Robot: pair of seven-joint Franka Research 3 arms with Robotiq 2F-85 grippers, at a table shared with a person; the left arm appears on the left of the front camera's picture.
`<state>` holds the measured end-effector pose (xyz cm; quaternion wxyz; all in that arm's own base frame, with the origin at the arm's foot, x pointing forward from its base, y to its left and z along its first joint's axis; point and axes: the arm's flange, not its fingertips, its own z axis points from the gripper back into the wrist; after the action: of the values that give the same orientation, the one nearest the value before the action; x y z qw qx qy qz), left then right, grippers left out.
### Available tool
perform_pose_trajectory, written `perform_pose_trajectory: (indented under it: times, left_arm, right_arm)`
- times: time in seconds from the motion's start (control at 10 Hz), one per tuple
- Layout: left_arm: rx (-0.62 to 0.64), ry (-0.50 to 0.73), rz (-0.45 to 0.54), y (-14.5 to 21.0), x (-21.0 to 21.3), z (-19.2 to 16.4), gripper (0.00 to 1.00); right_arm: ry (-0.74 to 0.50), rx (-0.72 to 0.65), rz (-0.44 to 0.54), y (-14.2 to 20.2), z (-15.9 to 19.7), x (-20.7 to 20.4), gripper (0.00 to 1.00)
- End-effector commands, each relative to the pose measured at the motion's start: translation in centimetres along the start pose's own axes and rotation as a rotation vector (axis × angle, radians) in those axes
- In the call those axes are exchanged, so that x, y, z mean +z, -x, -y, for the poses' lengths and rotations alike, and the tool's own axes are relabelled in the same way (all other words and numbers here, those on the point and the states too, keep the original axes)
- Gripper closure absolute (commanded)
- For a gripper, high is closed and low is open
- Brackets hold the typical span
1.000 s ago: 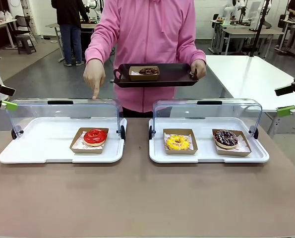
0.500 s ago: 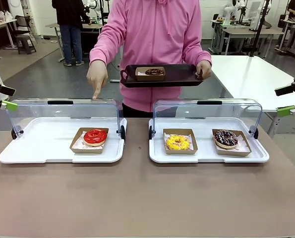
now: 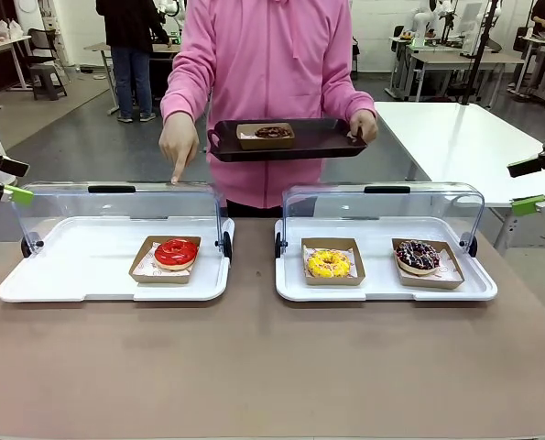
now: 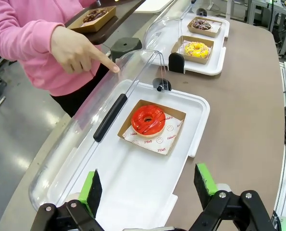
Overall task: Provide the desired donut to the person.
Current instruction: Pick up and lift the Paper togo box containing the Donut pointed at by the person.
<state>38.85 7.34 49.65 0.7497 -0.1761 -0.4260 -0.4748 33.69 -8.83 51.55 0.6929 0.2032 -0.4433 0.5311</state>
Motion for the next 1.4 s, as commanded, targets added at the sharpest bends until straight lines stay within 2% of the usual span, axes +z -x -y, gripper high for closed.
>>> perform_pose_trajectory:
  times: [0.0, 0.1, 0.2, 0.4, 0.6, 0.7, 0.9, 1.0, 1.3]
  left_arm:
    - [-0.005, 0.002, 0.021, 0.1, 0.1, -0.1, 0.0]
    - [0.0, 0.0, 0.0, 0.0, 0.0, 0.0, 0.0]
    - [-0.224, 0.15, -0.019, -1.8, -1.5, -0.2, 0.0]
    - [-0.362, 0.224, -0.173, -5.5, -5.6, -0.3, 0.0]
    - [-0.48, 0.341, -0.32, -6.9, -9.8, 0.4, 0.0]
    - [-0.501, 0.398, -0.384, -7.1, -12.3, 0.8, 0.0]
    - [-0.51, 0.433, -0.519, -7.1, -18.7, 1.5, 0.0]
    - [-0.505, 0.453, -0.546, -6.8, -20.8, 1.2, 0.0]
    - [-0.485, 0.365, -0.633, -4.5, -24.6, 1.4, 0.0]
  right_arm:
    - [0.0, 0.012, 0.019, 0.0, 0.2, -0.1, 0.0]
    - [0.0, 0.012, 0.019, 0.0, 0.2, -0.1, 0.0]
    - [0.0, 0.012, 0.019, 0.0, 0.2, -0.1, 0.0]
    - [0.0, 0.012, 0.019, 0.0, 0.2, -0.1, 0.0]
    - [0.0, 0.012, 0.019, 0.0, 0.2, -0.1, 0.0]
    - [0.0, 0.012, 0.019, 0.0, 0.2, -0.1, 0.0]
    - [0.0, 0.012, 0.019, 0.0, 0.2, -0.1, 0.0]
    - [0.0, 0.012, 0.019, 0.0, 0.2, -0.1, 0.0]
    - [0.0, 0.012, 0.019, 0.0, 0.2, -0.1, 0.0]
